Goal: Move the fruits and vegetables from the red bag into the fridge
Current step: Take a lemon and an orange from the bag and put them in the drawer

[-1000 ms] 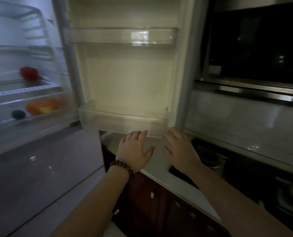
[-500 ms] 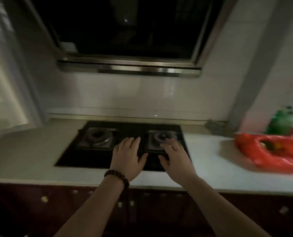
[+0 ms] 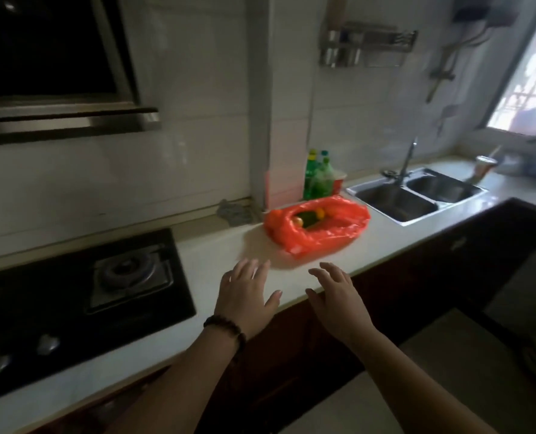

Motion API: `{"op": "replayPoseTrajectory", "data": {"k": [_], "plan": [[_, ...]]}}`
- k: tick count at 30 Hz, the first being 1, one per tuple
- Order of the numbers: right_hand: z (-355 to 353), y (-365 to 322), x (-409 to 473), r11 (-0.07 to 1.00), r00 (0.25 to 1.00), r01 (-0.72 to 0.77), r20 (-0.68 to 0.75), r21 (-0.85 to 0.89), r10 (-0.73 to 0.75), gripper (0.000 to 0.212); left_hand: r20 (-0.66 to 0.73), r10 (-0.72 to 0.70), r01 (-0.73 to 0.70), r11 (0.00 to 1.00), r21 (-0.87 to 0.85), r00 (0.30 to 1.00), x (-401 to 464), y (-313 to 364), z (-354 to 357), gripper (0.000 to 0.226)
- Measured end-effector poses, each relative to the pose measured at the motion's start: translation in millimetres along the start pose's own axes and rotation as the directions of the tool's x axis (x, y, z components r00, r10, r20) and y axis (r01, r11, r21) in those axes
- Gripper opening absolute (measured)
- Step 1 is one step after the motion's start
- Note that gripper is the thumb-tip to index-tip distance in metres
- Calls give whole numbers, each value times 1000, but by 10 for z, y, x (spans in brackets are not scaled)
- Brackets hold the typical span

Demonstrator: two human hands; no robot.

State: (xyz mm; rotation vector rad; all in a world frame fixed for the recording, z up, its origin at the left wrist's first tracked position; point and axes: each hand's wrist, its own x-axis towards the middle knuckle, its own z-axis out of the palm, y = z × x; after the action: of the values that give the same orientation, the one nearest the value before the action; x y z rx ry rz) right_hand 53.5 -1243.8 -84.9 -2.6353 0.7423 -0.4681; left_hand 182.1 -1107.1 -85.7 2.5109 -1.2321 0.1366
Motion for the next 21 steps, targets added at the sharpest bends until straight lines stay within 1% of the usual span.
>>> {"op": "replayPoseTrajectory", "data": {"k": [8, 13, 17, 21], "plan": [[-49, 749, 413, 995, 996, -89, -11, 40, 89, 47, 20, 83, -82, 995, -53, 996, 882, 454, 444, 63], [22, 1311, 969, 992, 991, -130, 40, 4, 130, 47, 30, 64, -62, 995, -78, 997, 1635, 582, 860, 62], [42, 1672, 1703, 996, 993, -88, 82, -19, 90, 47, 51, 12, -6, 992, -128, 999, 2335, 610, 1162, 63], [40, 2000, 2448, 1000, 997, -22, 75, -18, 23, 44, 77, -25, 37, 987, -153, 997, 3005, 635, 1378, 64]]}}
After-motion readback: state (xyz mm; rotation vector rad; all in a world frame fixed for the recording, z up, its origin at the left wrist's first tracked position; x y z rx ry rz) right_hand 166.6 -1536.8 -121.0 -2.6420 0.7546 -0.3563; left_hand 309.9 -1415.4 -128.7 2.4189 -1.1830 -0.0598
